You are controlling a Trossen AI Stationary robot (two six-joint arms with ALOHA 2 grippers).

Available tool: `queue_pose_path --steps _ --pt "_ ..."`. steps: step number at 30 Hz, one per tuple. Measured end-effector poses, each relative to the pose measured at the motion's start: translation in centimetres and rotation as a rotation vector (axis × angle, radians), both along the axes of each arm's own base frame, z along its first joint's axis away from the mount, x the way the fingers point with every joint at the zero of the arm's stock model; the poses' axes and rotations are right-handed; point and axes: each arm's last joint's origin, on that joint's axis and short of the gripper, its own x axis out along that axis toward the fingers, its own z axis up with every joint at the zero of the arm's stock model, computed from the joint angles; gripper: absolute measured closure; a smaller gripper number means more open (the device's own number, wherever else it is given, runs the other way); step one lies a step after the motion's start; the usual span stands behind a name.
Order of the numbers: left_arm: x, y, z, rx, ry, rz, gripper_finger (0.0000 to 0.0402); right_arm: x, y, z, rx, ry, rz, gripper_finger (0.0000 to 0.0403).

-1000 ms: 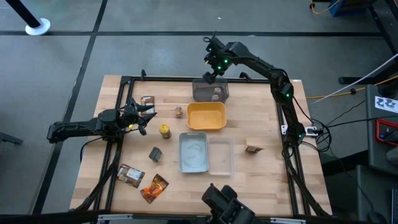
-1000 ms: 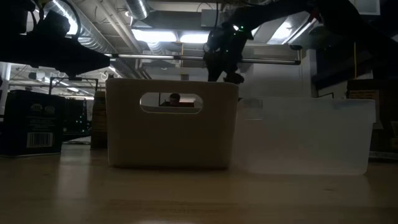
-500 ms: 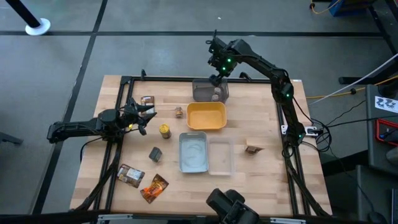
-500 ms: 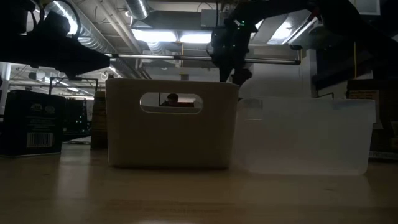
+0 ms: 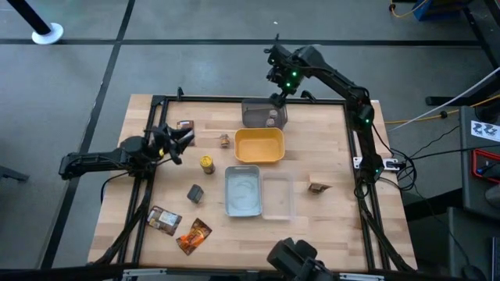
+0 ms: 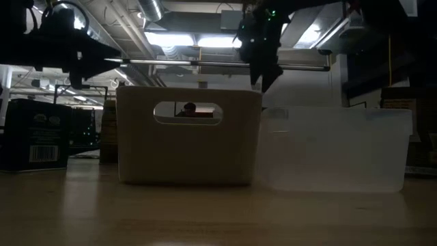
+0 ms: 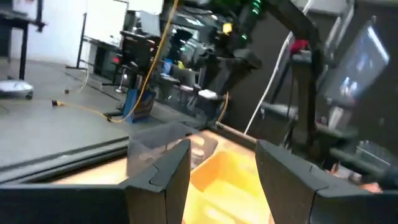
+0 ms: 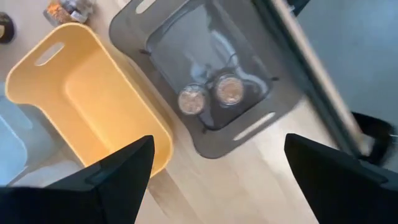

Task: Sort spices by type
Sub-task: Put the top brown seasoning bottle into the black transparent bin

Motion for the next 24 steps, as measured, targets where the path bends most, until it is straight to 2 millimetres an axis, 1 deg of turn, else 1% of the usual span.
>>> queue_pose_path --steps 5,8,12,17,21,24 --pt "0.2 0.3 0.6 -0.100 -0.056 0.031 0.0235 -0.9 0.6 2.1 -0.066 -0.052 -0.006 0.0045" --pt "0.6 0.6 1.7 -0.171 -0.069 0.051 0.0235 -1.2 0.8 3.1 -0.096 -0.093 -0.006 0.0045" --pt "1.8 1.2 3.6 -0.234 0.043 0.085 0.0235 -1.7 1.2 4.0 -0.119 -0.118 0.004 0.0045" --pt "4.0 2.4 6.1 -0.374 0.213 0.153 0.0235 -2.2 1.6 4.8 -0.137 -0.132 0.018 0.0045" --pt "6.1 3.7 8.0 -0.481 0.353 0.128 0.0235 -2.8 2.0 5.1 -0.150 -0.136 0.040 0.0045" --pt "7.7 4.8 8.7 -0.580 0.433 0.114 0.0235 -3.2 2.3 5.0 -0.155 -0.132 0.057 0.0045"
